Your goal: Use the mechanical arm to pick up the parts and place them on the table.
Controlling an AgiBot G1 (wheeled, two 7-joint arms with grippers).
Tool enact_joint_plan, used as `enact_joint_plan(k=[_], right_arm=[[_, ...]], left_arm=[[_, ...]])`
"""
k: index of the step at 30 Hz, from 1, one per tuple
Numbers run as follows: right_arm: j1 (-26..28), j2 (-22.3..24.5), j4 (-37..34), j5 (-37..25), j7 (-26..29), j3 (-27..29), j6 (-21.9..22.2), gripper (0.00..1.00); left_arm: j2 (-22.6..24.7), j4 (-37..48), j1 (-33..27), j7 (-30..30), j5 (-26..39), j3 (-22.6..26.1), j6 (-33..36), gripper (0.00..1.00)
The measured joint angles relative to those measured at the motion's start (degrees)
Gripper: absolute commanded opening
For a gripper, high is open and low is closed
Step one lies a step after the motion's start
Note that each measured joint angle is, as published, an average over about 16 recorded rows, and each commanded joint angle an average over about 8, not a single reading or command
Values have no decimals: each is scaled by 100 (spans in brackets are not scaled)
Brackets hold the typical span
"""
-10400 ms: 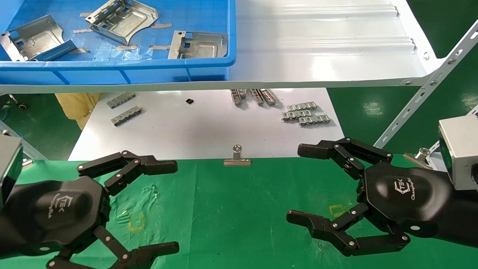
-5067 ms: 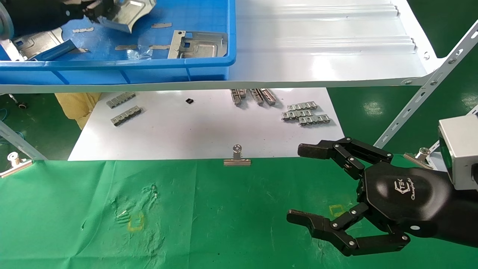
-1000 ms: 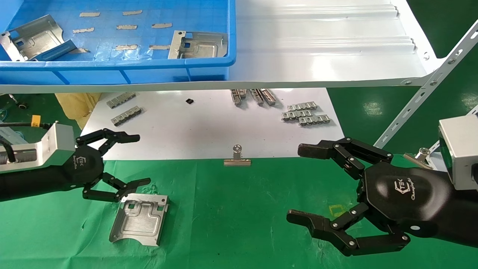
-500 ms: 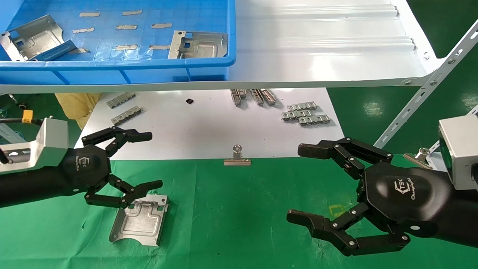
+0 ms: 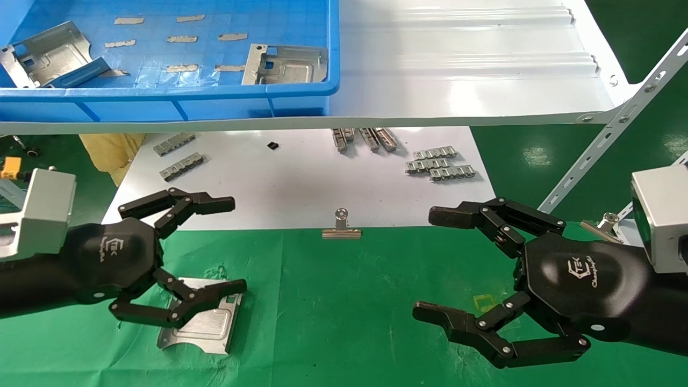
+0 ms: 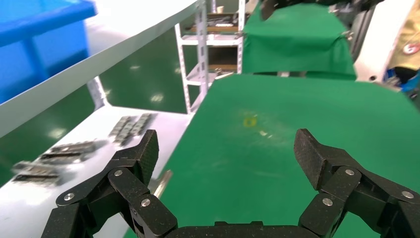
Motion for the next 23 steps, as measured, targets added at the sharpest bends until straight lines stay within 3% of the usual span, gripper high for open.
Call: enact_joint_plan(k=[14, 23], right_arm=[[0, 0, 0, 0, 0, 0, 0, 100], [-1, 0, -1, 1, 0, 0, 1, 100]], left_arm=[[-282, -1572, 769, -1125, -380, -661, -118, 100], [-364, -2032, 993, -1434, -493, -856, -150, 100]])
